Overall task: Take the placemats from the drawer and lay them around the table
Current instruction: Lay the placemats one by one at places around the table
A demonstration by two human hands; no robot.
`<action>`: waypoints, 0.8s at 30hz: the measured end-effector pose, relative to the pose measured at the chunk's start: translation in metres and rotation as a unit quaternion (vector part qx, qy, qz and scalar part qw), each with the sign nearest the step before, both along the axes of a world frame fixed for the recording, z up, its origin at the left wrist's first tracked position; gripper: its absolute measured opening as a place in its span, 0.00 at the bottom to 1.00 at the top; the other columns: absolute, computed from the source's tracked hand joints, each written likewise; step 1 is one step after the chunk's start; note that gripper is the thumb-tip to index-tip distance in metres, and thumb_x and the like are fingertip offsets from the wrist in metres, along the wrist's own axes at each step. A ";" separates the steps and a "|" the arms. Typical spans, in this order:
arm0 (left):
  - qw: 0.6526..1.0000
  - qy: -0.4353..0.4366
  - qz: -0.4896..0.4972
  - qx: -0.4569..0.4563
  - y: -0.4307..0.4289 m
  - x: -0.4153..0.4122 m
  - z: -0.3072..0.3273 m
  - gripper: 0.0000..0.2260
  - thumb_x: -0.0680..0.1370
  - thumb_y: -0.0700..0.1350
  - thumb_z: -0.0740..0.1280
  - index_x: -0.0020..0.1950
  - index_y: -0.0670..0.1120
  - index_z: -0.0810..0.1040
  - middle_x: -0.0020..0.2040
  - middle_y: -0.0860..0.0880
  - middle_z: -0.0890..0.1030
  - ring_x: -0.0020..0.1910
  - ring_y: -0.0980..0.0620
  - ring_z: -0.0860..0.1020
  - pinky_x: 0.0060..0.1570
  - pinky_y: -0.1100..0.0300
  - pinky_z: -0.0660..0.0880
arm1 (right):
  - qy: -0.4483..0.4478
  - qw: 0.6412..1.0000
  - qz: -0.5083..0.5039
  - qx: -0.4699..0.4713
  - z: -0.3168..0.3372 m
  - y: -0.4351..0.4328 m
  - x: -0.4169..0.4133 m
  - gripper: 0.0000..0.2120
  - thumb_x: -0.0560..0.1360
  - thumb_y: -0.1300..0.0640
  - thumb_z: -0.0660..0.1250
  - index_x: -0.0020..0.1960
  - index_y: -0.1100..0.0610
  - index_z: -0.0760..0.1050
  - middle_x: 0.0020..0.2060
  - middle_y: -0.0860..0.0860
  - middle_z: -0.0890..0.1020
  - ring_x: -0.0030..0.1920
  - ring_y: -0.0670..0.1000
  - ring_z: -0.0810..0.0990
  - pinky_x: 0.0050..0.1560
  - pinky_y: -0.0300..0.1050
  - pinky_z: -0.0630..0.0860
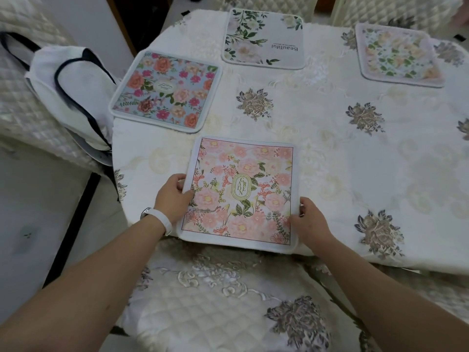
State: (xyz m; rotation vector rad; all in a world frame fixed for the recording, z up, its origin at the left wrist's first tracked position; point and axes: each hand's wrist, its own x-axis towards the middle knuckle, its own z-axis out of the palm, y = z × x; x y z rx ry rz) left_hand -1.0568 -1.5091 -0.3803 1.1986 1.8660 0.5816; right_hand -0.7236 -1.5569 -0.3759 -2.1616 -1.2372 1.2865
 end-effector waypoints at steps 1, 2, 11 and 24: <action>1.000 0.006 -0.004 -0.003 -0.001 0.000 0.000 0.14 0.77 0.45 0.69 0.59 0.58 0.71 0.44 0.63 0.78 0.41 0.63 0.77 0.34 0.66 0.70 | 0.003 1.000 -0.001 -0.001 -0.001 0.000 0.001 0.15 0.76 0.62 0.65 0.56 0.45 0.69 0.44 0.39 0.78 0.42 0.40 0.77 0.34 0.35 0.70; 1.000 0.011 -0.007 -0.005 -0.003 0.000 -0.001 0.14 0.77 0.45 0.69 0.59 0.58 0.70 0.44 0.63 0.77 0.41 0.63 0.77 0.34 0.66 0.69 | 0.006 1.000 -0.001 -0.002 -0.001 0.001 0.002 0.15 0.76 0.62 0.65 0.57 0.45 0.69 0.44 0.38 0.78 0.42 0.40 0.77 0.34 0.35 0.70; 0.991 0.103 -0.019 0.087 -0.015 0.013 0.007 0.17 0.78 0.42 0.66 0.67 0.48 0.73 0.55 0.54 0.76 0.53 0.51 0.77 0.50 0.56 0.75 | -0.077 0.995 0.048 0.043 0.000 -0.002 0.007 0.23 0.74 0.56 0.66 0.68 0.55 0.67 0.53 0.47 0.73 0.52 0.49 0.77 0.45 0.41 0.72; 0.805 0.307 -0.488 0.136 0.009 0.054 -0.027 0.34 0.78 0.68 0.41 0.80 0.51 0.46 0.79 0.52 0.42 0.78 0.52 0.38 0.75 0.48 0.41 | -0.305 0.819 0.468 0.133 -0.028 0.034 -0.058 0.37 0.76 0.29 0.35 0.79 0.47 0.36 0.77 0.51 0.35 0.77 0.56 0.33 0.75 0.60 0.34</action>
